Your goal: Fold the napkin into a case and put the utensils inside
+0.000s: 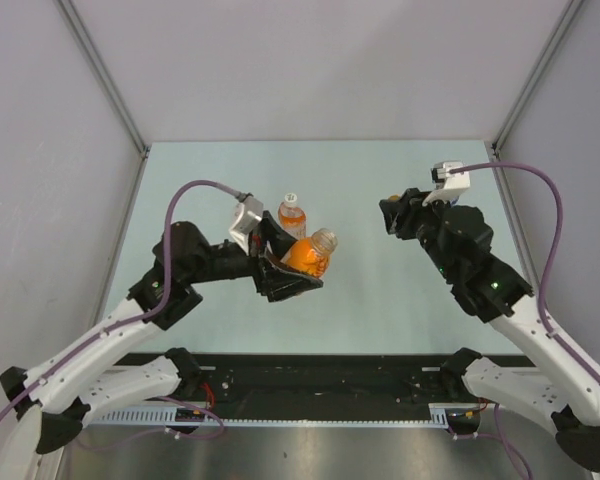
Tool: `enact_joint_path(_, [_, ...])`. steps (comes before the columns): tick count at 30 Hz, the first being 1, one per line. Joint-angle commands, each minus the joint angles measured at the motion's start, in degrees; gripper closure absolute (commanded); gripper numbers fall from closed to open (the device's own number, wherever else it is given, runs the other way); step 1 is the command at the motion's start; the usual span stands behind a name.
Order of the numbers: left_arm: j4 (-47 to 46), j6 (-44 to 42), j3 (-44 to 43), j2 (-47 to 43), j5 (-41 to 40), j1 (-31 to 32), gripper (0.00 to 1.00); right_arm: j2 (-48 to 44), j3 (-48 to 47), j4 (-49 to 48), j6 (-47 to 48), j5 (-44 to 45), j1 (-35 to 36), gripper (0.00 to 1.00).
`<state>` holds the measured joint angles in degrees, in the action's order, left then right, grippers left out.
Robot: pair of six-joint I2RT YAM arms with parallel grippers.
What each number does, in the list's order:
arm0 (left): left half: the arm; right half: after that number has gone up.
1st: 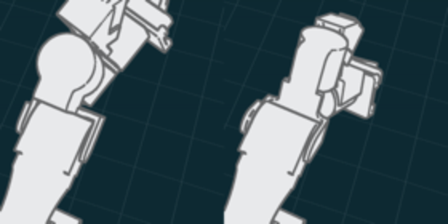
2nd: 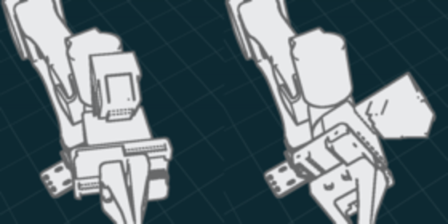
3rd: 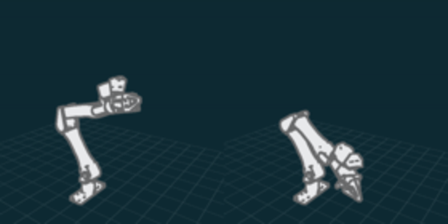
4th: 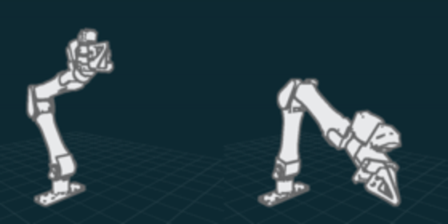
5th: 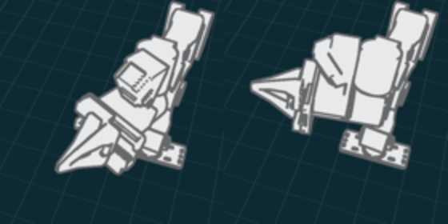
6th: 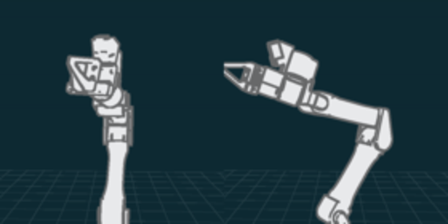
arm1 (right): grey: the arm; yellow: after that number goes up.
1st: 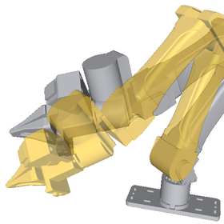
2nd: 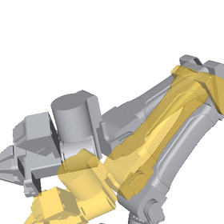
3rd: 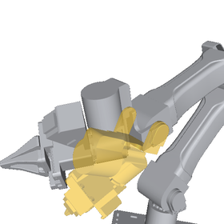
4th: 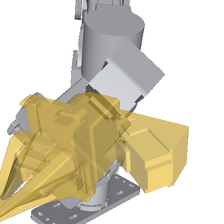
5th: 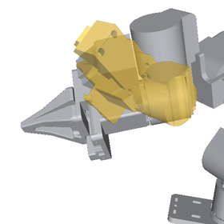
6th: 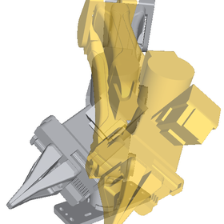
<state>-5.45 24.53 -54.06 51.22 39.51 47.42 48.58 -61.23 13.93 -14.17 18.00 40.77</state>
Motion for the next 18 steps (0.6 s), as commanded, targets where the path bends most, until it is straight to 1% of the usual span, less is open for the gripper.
enact_joint_path(1, [7.5,-5.2,-1.0,-5.7,-10.1,-0.3,1.00,0.9,6.5,0.6,-7.3,1.8,-8.4,1.00])
enact_joint_path(2, [8.4,-5.7,-1.5,-6.5,-11.0,-0.2,1.00,1.3,9.2,0.3,-9.2,0.4,-11.6,1.00])
enact_joint_path(3, [9.9,-6.5,-1.7,-7.6,-12.3,-0.3,1.00,2.0,10.4,0.2,-10.2,-1.7,-12.9,1.00])
enact_joint_path(6, [12.7,-8.2,-2.8,-8.7,-14.8,-0.3,1.00,2.7,15.8,-2.0,-13.2,-4.5,-15.8,1.00])
enact_joint_path(8, [14.2,-9.0,-3.4,-9.3,-15.7,-0.3,1.00,3.2,17.8,-3.7,-13.8,-4.7,-15.8,1.00])
enact_joint_path(12, [14.2,-9.7,-3.2,-10.3,-17.4,-0.3,1.00,6.8,20.0,-5.3,-14.7,-4.5,-15.8,1.00])
enact_joint_path(18, [13.8,-9.2,-1.7,-11.0,-18.8,-0.3,1.00,12.8,20.4,-8.4,-14.6,-4.5,-15.6,1.00])
